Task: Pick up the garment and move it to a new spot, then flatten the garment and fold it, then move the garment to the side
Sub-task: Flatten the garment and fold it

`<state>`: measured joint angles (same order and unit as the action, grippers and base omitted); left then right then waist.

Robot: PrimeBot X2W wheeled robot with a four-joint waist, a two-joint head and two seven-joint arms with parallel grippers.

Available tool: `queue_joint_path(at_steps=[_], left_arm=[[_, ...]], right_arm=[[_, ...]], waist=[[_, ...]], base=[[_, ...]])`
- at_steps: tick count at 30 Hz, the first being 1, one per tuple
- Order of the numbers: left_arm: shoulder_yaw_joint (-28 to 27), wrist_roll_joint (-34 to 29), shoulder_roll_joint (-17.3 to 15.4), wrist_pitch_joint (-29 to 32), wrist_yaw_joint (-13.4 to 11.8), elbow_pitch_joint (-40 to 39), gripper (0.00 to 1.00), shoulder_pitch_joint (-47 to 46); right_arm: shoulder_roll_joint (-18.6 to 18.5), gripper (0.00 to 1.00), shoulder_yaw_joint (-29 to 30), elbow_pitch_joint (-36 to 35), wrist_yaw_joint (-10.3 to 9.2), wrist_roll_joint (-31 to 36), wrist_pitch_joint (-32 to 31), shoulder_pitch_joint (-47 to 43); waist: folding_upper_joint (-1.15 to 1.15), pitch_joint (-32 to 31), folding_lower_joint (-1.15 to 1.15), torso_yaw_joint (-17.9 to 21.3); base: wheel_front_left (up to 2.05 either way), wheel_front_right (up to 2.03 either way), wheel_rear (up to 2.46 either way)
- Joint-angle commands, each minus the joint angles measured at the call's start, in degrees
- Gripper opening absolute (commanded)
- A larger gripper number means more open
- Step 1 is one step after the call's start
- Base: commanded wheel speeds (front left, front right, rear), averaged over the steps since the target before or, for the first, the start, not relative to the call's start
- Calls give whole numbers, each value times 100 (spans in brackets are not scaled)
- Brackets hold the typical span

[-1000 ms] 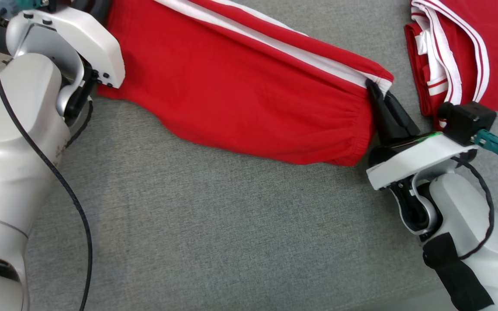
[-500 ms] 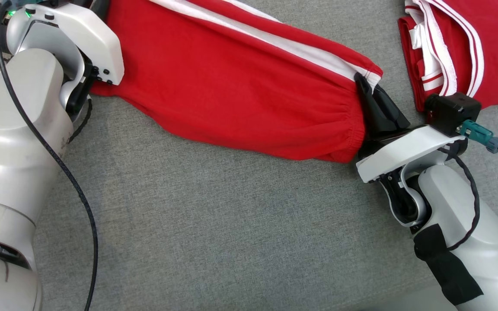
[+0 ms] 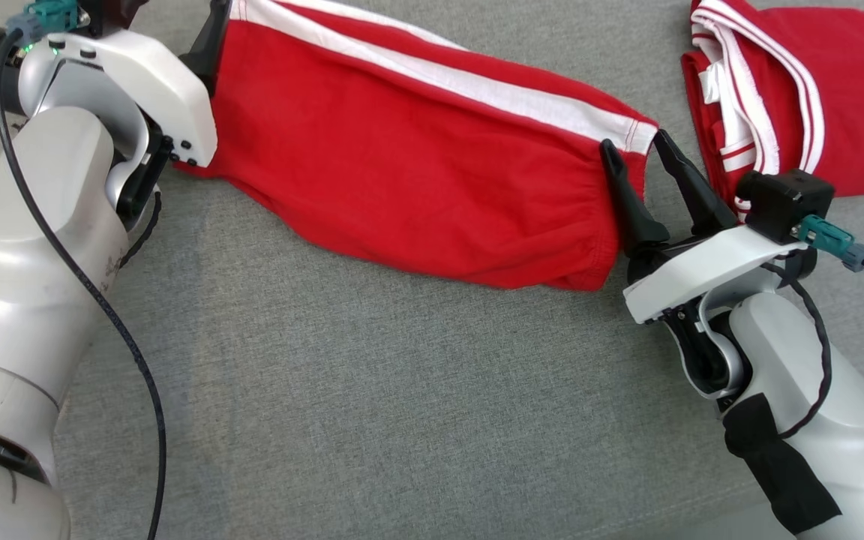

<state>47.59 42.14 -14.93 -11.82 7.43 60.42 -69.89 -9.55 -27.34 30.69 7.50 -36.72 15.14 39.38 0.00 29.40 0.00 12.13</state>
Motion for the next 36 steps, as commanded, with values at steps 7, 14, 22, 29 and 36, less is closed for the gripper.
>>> queue_joint_path(at_steps=[7, 14, 22, 29, 36], left_arm=[[215, 541, -154, 264, 6, -213, 100, 373], [413, 1216, -255, 1152, 7, -412, 100, 657], [485, 1744, -449, 1966, 7, -333, 100, 695], [513, 1912, -469, 2354, 7, 36, 100, 551], [550, 2111, -533, 2790, 7, 208, 100, 464]], right_arm=[[-202, 100, 74, 91, -1, -31, 6, -248], [-369, 100, 327, -212, -1, 103, 6, -566], [-519, 100, 455, -733, -1, 408, -47, -925], [-630, 100, 784, -1726, -1, 693, -579, -1448], [-511, 100, 1267, -2804, -1, 1029, -1140, -1947]], waist=[[0, -448, 0, -13], [0, -609, 0, 58], [0, -565, 0, 286], [0, -596, 0, 477], [0, -598, 0, 585]], base=[[0, 0, 0], [0, 0, 0], [0, 0, 0], [0, 0, 0], [0, 0, 0]])
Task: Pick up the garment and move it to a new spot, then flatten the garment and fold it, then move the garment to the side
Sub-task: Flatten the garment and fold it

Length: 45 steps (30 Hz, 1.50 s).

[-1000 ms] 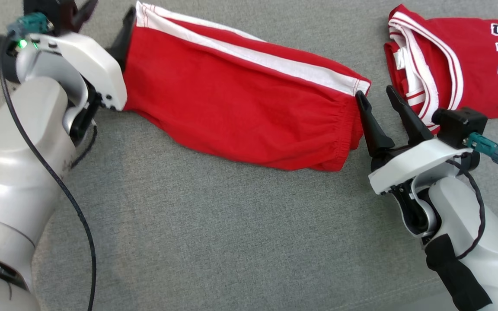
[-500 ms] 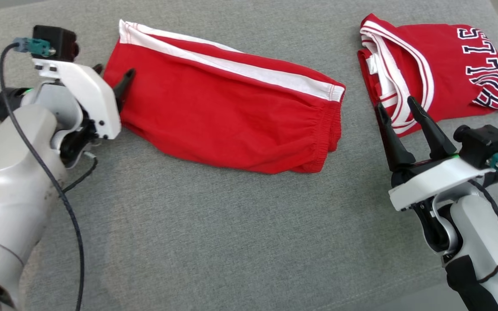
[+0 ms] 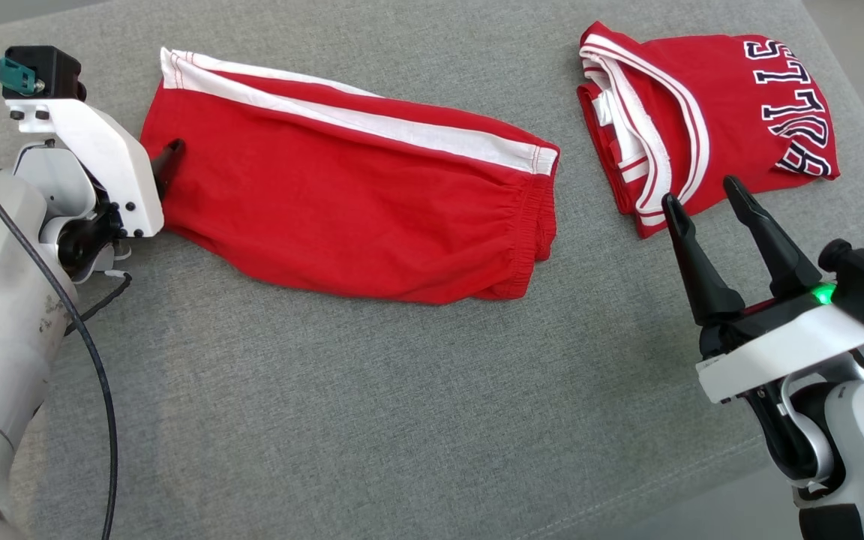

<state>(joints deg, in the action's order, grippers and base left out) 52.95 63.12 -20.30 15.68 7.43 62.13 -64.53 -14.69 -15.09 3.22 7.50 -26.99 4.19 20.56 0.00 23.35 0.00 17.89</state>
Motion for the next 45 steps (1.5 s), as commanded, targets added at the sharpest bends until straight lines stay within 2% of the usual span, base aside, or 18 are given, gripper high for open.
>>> queue_joint_path(at_steps=[1, 7, 8, 9, 10, 11, 12, 21, 28, 45], left_arm=[[15, 48, 22, 79, 7, 63, 100, -59], [116, 151, 50, 375, 7, 83, 99, -39], [148, 147, 47, 393, 7, 48, 82, -37], [163, 146, 39, 350, 7, 13, 60, -40], [175, 156, 27, 328, 7, -11, 50, -34], [186, 162, 15, 304, 7, -30, 13, -29], [199, 169, 5, 290, 7, -43, 0, -26], [290, 242, -21, -124, 7, -126, 0, 12], [119, 515, -22, -325, 7, 14, 0, 218], [-235, 1105, 454, -1204, 4, 279, 0, 1703]], right_arm=[[33, 100, 92, -168, -1, 86, -111, -122], [202, 100, 232, -610, -1, 214, -371, -338], [228, 100, 244, -653, -1, 224, -395, -355], [247, 100, 261, -699, -1, 237, -415, -369], [259, 100, 276, -733, -1, 250, -437, -380], [268, 100, 286, -759, -1, 270, -462, -401], [276, 100, 293, -763, -1, 280, -471, -423], [316, 100, 375, -704, -1, 342, -523, -460], [308, 100, 421, -650, -1, 335, -518, -512], [275, 100, 563, -60, -1, 128, -353, -1050]], waist=[[0, 14, 0, 15], [0, 87, 0, 54], [0, 101, 0, 59], [0, 114, 0, 61], [0, 124, 0, 63], [0, 131, 0, 64], [0, 134, 0, 65], [0, -27, 0, -23], [0, -302, 0, -162], [0, -1572, 0, -995]], base=[[0, 0, 0], [0, 0, 0], [0, 0, 0], [0, 0, 0], [0, 0, 0], [0, 0, 0], [0, 0, 0], [0, 0, 0], [0, 0, 0], [0, 0, 0]])
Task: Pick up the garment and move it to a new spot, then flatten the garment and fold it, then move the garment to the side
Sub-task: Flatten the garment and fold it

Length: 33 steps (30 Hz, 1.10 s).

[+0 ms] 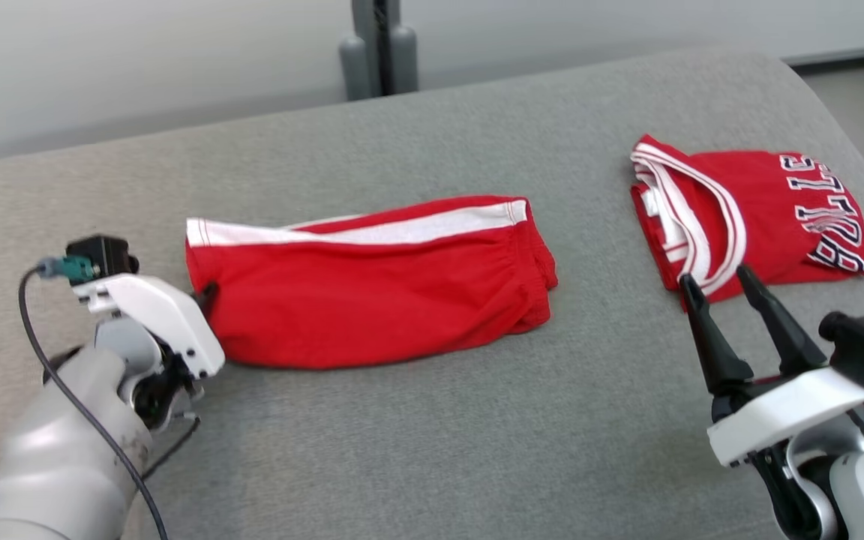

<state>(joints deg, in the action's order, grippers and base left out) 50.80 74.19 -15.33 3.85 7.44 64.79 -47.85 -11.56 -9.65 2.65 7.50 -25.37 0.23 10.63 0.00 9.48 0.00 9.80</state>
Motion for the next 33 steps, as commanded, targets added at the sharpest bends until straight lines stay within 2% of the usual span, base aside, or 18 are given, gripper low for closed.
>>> queue_joint_path(at_steps=[1, 10, 16, 21, 28, 29, 30, 31, 32, 33], left_arm=[[-28, 16, -24, -65, 3, 24, 0, 117], [-48, 80, 90, -471, -27, -70, 0, 759], [6, -5, 108, -679, -48, -231, 0, 833], [81, -125, 112, -753, -43, -289, 0, 714], [114, -200, 74, -849, -169, -114, 0, 596], [122, -205, 73, -843, -190, -79, 7, 599], [122, -206, 73, -851, -192, -50, 38, 612], [120, -206, 72, -864, -184, -29, 77, 625], [118, -205, 67, -877, -180, -15, 100, 638], [130, -226, 56, -903, -187, -2, 100, 647]], right_arm=[[-24, 100, 29, 19, -1, -54, 48, -95], [-13, 100, 151, 43, -1, -83, -3, -413], [-22, 100, 193, -40, -1, -65, -72, -445], [10, 100, 118, -64, -1, -53, -126, -418], [-26, 100, 76, -52, -1, -67, -145, -325], [-29, 100, 81, -47, -1, -70, -140, -323], [-30, 100, 86, -40, -1, -73, -137, -327], [-30, 100, 88, -41, -1, -74, -134, -334], [-28, 100, 95, -37, -1, -76, -132, -343], [-28, 100, 99, -33, -1, -76, -134, -352]], waist=[[0, -244, 0, -237], [0, -567, 0, -584], [0, -605, 0, -691], [0, -579, 0, -675], [0, -532, 0, -519], [0, -526, 0, -499], [0, -523, 0, -481], [0, -519, 0, -467], [0, -518, 0, -455], [0, -518, 0, -447]], base=[[0, 0, 0], [0, 0, 0], [0, 0, 0], [0, 0, 0], [0, 0, 0], [0, 0, 0], [0, 0, 0], [0, 0, 0], [0, 0, 0], [0, 0, 0]])
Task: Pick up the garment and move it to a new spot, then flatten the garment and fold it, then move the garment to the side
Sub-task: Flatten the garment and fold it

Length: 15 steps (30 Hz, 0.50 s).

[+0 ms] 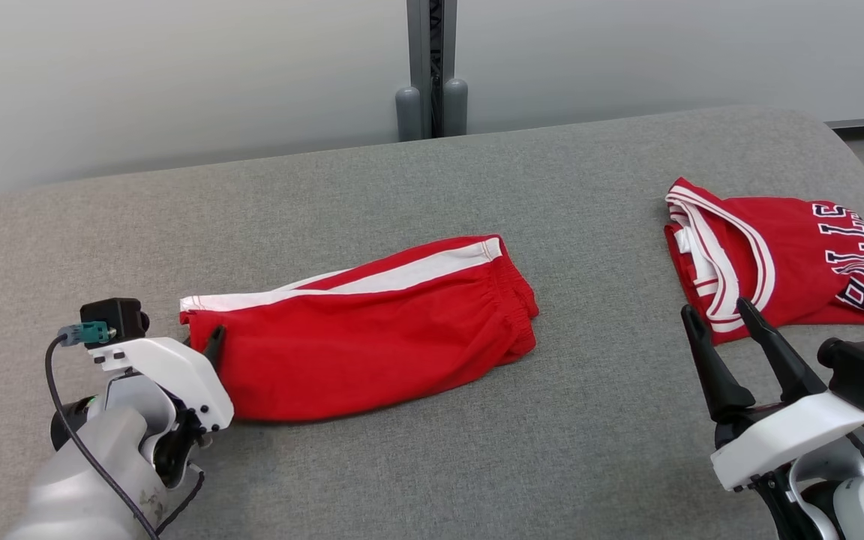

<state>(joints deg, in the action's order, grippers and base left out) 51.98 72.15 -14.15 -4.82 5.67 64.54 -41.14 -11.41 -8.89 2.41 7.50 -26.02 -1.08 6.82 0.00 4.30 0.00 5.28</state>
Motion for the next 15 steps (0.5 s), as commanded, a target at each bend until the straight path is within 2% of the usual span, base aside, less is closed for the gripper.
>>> queue_joint_path(at_steps=[1, 6, 10, 15], left_arm=[[26, -54, -80, -81, -30, 34, 100, -24], [86, -181, -164, -344, -19, -34, 100, 33], [146, -355, -378, -651, -8, -251, 100, -67], [102, -571, -631, -932, -187, -837, 100, -8]], right_arm=[[-48, 100, 26, -4, -1, -12, -7, 23], [-62, 100, 84, 3, -1, 1, -24, -30], [-58, 100, 159, -7, -1, 59, -49, -57], [-61, 100, 188, 0, -1, 111, -57, -136]], waist=[[0, -2, 0, 12], [0, -48, 0, -19], [0, -78, 0, -112], [0, -101, 0, -276]], base=[[0, 0, 0], [0, 0, 0], [0, 0, 0], [0, 0, 0]])
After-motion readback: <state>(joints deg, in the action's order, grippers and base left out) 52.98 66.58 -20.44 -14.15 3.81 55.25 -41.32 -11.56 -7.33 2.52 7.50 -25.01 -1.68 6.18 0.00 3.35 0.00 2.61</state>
